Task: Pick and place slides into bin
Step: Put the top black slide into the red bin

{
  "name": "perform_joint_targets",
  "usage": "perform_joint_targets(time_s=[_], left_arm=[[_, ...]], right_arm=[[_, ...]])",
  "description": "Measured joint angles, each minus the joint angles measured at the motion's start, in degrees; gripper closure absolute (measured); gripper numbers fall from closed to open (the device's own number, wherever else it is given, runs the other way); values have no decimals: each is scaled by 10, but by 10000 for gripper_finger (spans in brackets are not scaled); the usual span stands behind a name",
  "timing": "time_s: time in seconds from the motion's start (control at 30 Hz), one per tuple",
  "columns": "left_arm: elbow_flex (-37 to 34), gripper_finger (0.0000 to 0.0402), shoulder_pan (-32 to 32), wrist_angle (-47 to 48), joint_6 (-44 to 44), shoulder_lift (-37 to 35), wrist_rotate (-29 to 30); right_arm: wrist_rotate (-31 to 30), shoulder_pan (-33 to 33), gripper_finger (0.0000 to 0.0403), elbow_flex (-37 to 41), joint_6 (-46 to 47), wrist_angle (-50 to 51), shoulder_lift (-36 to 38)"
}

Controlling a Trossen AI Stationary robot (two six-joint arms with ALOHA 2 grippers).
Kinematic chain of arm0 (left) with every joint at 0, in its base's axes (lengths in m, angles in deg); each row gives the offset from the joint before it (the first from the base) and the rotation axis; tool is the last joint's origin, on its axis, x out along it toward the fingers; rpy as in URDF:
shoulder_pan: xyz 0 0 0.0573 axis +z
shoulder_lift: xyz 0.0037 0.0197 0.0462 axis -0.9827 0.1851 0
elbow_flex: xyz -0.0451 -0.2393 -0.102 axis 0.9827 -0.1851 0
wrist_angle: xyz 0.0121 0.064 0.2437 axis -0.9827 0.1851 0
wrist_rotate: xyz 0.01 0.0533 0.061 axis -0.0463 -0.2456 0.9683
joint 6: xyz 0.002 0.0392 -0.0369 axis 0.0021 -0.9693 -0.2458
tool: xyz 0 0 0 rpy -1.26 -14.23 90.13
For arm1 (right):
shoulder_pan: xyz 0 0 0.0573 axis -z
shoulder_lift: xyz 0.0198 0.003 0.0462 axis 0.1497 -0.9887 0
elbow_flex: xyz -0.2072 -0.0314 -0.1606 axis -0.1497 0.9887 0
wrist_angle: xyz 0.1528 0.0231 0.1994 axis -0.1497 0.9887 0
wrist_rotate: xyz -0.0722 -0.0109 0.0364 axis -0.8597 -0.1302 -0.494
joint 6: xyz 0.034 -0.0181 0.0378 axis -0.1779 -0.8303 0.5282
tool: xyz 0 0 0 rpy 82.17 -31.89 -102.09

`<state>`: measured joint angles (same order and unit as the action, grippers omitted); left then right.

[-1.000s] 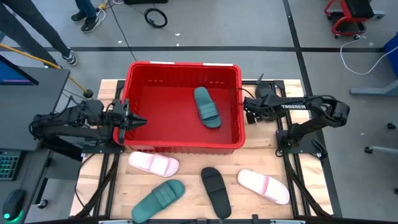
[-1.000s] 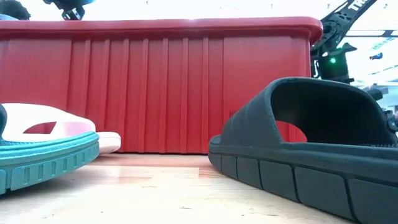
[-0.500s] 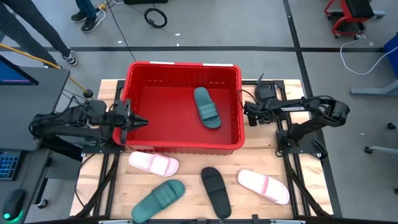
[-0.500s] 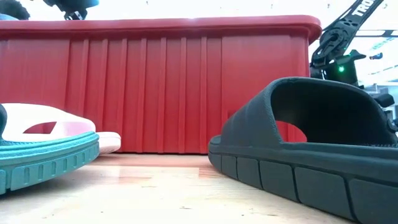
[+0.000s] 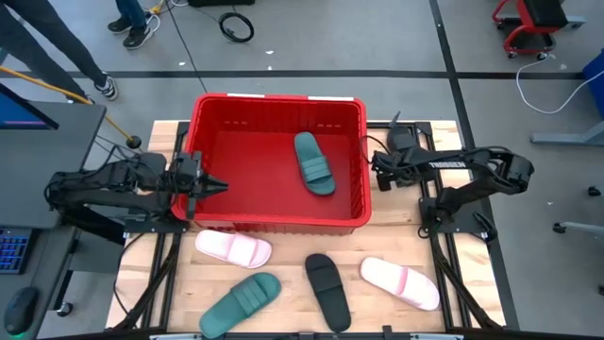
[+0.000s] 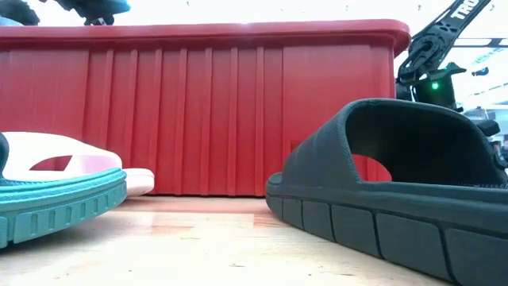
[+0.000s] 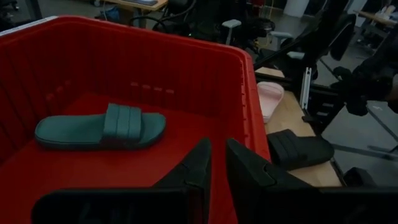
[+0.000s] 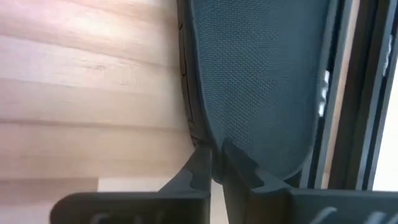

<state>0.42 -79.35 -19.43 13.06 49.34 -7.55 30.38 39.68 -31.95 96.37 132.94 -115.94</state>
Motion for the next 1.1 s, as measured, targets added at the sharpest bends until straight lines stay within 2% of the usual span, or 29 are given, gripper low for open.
perform_joint_targets(time_s=[0.2,0.4,0.53,0.67,0.83,0.9,0.97,1.1], left_arm=[[0,349,0,-1,9,0,0],[0,349,0,-2,20,0,0],[0,349,0,-2,28,0,0],[0,349,0,-2,27,0,0],[0,349,0,-2,27,0,0],[0,349,0,-2,27,0,0],[0,349,0,-2,27,0,0],[0,349,0,-2,27,0,0]], right_arm=[[20,-40,387,-32,34,98,88],[-42,-59,389,-113,94,217,189],[-86,-85,390,-188,109,223,252],[-109,-140,391,-250,29,102,297],[-103,-246,391,-276,-150,-173,302],[-90,-283,391,-274,-217,-282,281],[-72,-310,391,-274,-268,-350,247],[-31,-324,391,-273,-308,-397,153]])
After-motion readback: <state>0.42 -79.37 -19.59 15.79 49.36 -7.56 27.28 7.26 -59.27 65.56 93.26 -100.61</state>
